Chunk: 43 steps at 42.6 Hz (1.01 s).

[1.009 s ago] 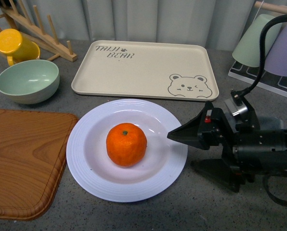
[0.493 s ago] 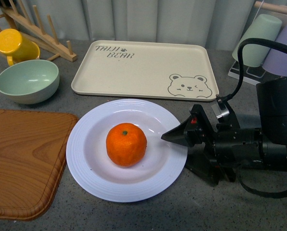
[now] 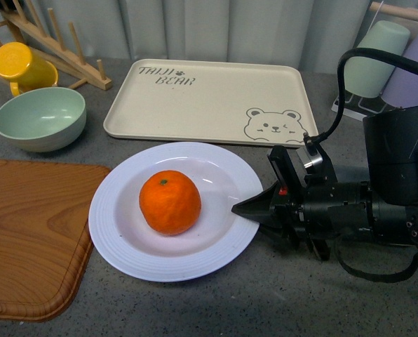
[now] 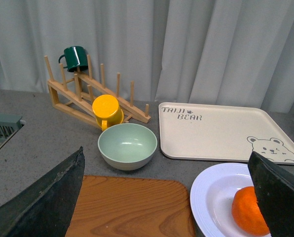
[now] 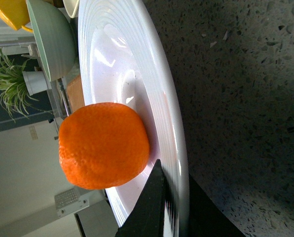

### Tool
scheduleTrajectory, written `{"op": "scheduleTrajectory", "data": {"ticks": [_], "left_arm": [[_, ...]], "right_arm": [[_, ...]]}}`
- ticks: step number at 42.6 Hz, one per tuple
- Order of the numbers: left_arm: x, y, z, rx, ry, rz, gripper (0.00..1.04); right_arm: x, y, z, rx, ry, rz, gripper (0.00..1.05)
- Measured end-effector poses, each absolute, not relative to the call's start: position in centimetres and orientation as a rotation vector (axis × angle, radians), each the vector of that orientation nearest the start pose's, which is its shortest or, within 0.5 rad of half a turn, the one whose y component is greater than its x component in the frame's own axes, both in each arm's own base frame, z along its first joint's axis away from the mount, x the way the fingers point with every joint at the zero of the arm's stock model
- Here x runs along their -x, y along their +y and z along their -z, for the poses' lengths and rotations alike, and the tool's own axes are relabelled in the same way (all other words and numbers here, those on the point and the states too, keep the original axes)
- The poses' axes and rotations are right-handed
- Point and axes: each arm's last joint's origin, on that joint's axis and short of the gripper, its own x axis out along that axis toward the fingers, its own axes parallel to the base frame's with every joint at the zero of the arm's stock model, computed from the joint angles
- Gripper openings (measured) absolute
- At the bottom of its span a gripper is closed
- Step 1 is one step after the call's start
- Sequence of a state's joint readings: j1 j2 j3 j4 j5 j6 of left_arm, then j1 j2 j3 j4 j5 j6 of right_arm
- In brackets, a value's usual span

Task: Place orange and plate with both arms

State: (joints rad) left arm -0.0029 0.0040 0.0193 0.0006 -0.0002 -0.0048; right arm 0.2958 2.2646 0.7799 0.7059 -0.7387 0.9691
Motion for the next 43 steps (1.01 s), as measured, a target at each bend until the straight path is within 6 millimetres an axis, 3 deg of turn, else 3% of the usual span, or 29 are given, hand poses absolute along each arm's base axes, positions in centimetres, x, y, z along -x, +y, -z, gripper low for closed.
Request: {"op": "scheduleTrajectory", "data": {"ticks": [16,24,37,43], "left_arm": [[-9.7,0.0,-17.0,0.005,-0.016,0.002,0.98],[-9.7,0.0,-17.0,0.005,-0.016,0.002,0.98],[-9.7,0.0,-17.0,0.005,-0.016,0.003,0.98],[-9.7,0.0,-17.0,0.005,-0.016,0.003,0.98]], "right_arm": [[-30.5,11.2,-1.0,-1.069,1.103,-0.581,0.02],[-31.1,10.7,-2.1,-1.146,1.007,-0.621,0.01],[-34.2,11.6,-4.0,-1.217,0.904,-0.638,0.01],[-37.1,13.0,-4.5,-1.258,0.85,-0.623,0.01]]}}
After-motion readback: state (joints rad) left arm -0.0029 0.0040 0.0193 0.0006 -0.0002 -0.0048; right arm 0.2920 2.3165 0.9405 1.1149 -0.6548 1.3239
